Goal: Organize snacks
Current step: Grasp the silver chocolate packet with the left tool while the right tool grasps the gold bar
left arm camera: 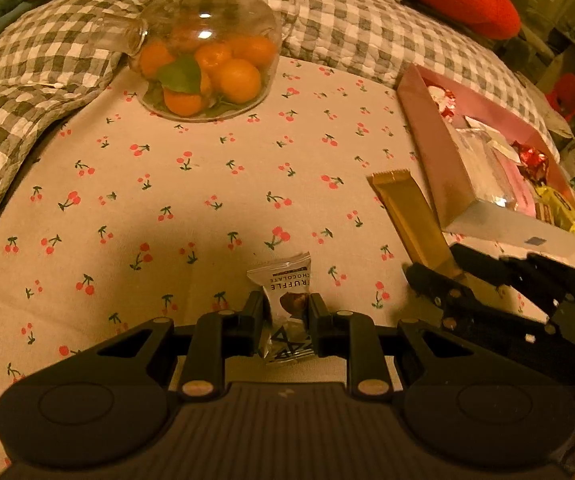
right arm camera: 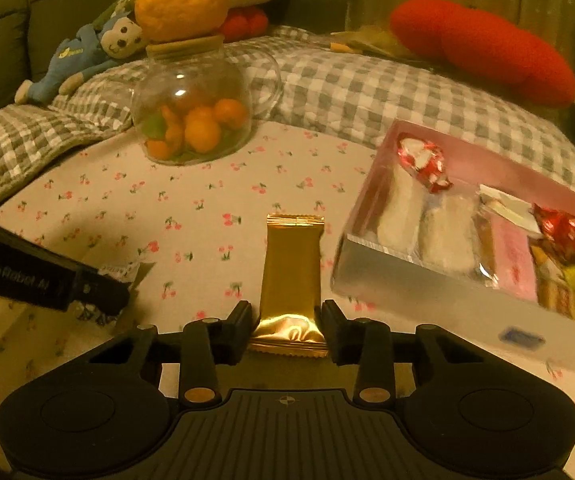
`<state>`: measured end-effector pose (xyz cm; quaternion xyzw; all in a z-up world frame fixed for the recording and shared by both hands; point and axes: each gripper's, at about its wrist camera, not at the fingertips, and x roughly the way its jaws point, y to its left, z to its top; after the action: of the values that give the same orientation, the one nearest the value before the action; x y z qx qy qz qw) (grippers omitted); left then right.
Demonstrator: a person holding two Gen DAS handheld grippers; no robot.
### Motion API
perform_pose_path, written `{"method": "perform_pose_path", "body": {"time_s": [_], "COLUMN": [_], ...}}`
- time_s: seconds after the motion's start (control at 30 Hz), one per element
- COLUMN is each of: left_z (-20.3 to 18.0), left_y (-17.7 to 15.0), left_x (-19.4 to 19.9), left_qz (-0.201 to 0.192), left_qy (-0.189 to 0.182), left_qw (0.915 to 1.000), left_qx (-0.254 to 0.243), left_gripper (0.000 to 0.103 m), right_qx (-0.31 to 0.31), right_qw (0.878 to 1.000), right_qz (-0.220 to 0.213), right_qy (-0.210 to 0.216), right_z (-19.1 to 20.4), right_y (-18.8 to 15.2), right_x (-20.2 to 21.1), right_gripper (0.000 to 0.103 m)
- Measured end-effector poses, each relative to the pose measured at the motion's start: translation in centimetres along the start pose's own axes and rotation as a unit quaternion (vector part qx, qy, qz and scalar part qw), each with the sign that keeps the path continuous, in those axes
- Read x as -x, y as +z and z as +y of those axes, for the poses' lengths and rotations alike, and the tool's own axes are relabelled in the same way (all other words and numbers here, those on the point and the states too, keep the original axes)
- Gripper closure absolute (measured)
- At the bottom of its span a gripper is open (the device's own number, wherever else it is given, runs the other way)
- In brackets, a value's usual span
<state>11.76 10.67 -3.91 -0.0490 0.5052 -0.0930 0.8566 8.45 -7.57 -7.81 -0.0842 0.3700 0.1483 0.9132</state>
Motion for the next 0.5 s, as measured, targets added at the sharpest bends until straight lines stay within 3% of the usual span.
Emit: {"method": "perform_pose_path", "body": {"time_s": [0.3,0.5], "left_z": [-0.6,-0.2], "left_y": [-1.3,-2.2], "left_x": [0.6,1.1], "left_qz": [0.008,0.007], "left_qy": [-0.021,-0.03], "left_qw": [0.9995,0.9995], "left_qx": [-0.024,0.004], "left_gripper": [0.081,0.076], "right_qx": [-0.056,-0.054], "right_qw": [0.997,0.997], "right_qz": [0.026,0.026], "right_qy": [-0.044,-0.055], "right_z": [1.0,1.7], "right_y": [-6.1,-7.6], "right_x": [7.1,9.0], "right_gripper": [0.068,0.055]}}
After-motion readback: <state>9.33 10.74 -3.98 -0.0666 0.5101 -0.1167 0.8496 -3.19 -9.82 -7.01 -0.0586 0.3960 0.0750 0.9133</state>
